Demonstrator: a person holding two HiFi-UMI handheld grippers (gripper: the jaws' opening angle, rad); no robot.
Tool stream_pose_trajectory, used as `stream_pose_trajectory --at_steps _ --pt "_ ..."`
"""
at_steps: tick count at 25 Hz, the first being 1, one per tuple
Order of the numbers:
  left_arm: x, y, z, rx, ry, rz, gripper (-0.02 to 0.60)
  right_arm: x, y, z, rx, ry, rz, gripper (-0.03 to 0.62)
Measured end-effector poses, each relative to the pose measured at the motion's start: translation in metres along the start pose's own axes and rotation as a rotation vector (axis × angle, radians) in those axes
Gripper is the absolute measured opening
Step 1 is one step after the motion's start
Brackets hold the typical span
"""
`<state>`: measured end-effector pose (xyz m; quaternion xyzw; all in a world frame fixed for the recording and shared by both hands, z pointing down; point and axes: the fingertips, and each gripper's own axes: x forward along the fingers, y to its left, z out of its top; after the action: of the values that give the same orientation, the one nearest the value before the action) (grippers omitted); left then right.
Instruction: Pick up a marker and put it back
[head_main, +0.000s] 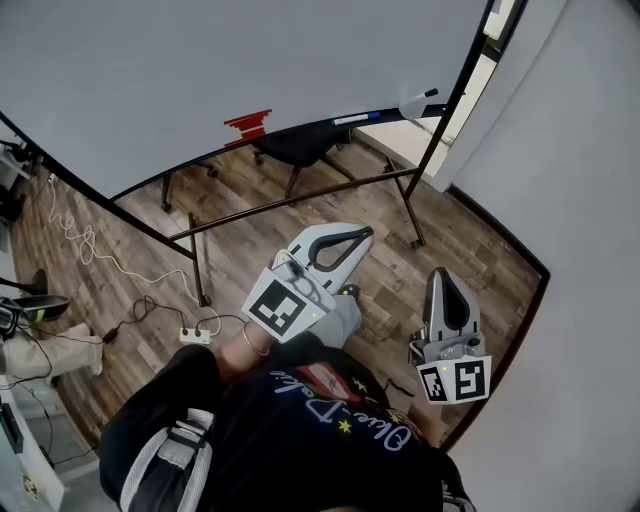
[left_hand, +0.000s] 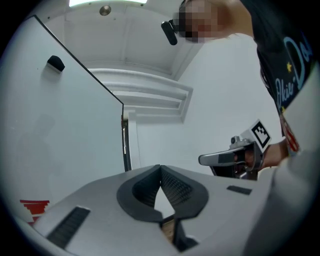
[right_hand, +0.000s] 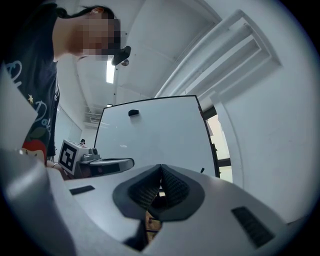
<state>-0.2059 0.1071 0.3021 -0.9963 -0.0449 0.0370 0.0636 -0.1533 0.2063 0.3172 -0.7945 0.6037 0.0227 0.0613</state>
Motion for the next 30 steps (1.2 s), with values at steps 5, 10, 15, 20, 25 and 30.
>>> stream_pose_trajectory --at_steps 5,10,15,20,25,30 --pt "0.031 0.008 -0.009 -0.008 -0.007 -0.015 0.003 0.003 -0.027 0.006 -0.011 0.005 -0.035 0.000" --pt "0.059 0.023 -0.008 0.012 -0.033 -0.019 0.003 0.017 -0.057 0.003 -0.007 0.015 -0.060 0.000" --pt "0.085 0.039 -0.017 0.046 -0.016 -0.026 0.003 0.041 -0.076 -0.001 -0.020 0.037 -0.047 0.002" --pt "0.107 0.055 -0.027 0.052 -0.011 -0.025 0.003 0.063 -0.098 -0.009 -0.015 0.055 -0.043 0.002" --pt "0.125 0.071 -0.037 0.058 0.005 -0.024 0.003 0.085 -0.117 -0.015 -0.014 0.063 -0.035 0.002" --pt "0.145 0.090 -0.046 0.038 0.013 -0.010 0.003 0.109 -0.136 -0.018 -0.012 0.072 -0.030 0.002"
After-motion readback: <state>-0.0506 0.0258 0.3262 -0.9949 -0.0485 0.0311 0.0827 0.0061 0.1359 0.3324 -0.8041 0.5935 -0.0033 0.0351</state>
